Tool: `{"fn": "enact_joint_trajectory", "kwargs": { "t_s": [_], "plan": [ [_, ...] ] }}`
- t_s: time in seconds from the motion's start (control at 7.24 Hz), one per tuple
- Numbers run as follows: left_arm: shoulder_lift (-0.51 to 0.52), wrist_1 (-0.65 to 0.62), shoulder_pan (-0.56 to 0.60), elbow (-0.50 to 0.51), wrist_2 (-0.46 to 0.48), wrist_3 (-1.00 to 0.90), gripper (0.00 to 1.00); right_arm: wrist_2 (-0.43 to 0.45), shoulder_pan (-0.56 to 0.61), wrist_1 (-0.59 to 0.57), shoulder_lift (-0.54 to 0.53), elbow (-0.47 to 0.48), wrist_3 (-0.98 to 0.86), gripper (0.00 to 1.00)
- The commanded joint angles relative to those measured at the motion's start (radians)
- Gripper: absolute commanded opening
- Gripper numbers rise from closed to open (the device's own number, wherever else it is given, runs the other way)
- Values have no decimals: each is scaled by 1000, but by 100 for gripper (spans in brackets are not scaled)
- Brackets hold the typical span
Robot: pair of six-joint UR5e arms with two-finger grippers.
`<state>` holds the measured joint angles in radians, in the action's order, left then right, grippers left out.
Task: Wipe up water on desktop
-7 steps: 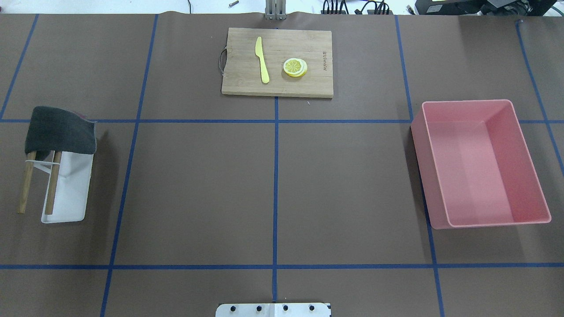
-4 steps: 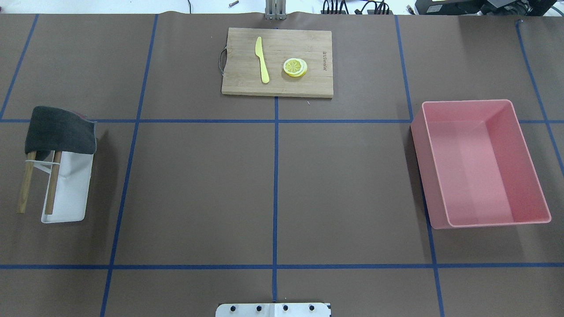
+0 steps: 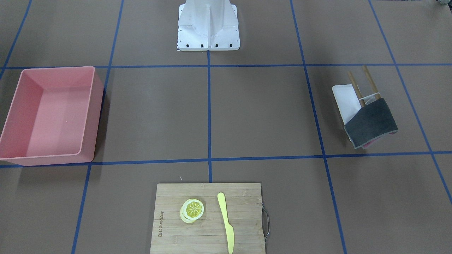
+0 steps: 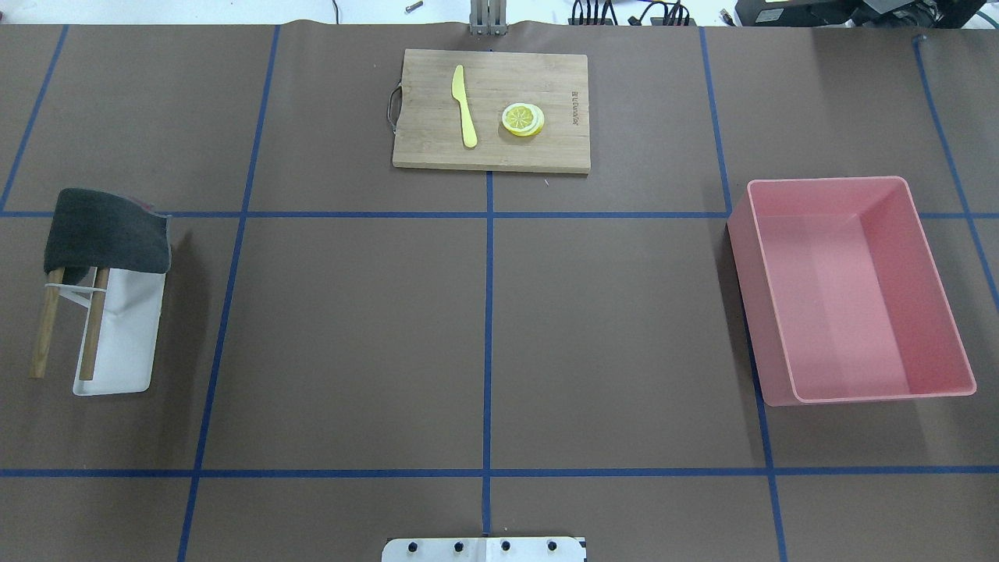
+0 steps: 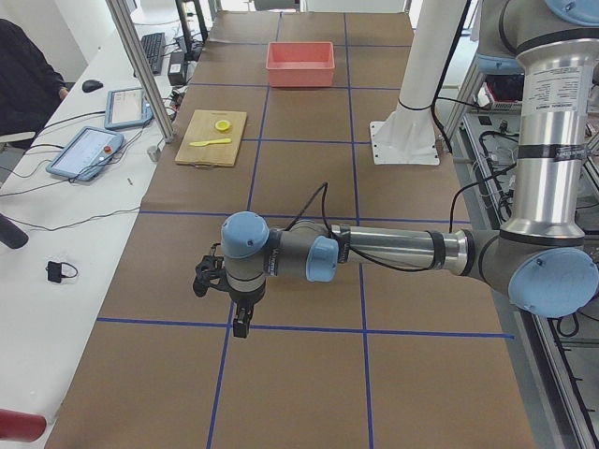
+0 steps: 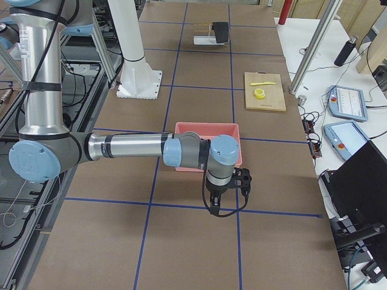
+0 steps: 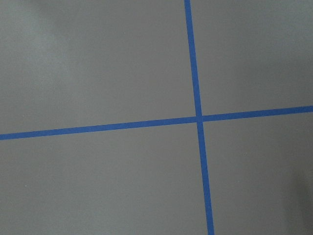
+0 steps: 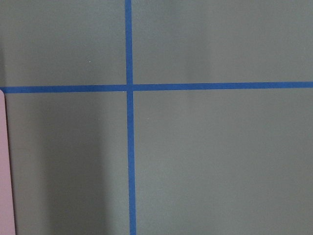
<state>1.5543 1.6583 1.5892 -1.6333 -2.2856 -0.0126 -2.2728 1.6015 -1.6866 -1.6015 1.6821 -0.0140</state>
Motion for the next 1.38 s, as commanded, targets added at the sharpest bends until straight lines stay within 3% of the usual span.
{"fn": "enact_joint_trajectory", "kwargs": {
  "t_s": [0.0, 0.83, 1.24],
  "plan": [
    [-2, 0, 0, 1, 0, -1, 98, 1, 0, -1, 0, -1, 0, 100],
    [-11, -6, 9, -42, -112, 10, 98, -2, -8, 8, 20, 16, 0, 100],
    [38, 1, 2, -20, -112, 203, 98, -26, -21, 10, 26, 12, 12, 100]
  ]
}}
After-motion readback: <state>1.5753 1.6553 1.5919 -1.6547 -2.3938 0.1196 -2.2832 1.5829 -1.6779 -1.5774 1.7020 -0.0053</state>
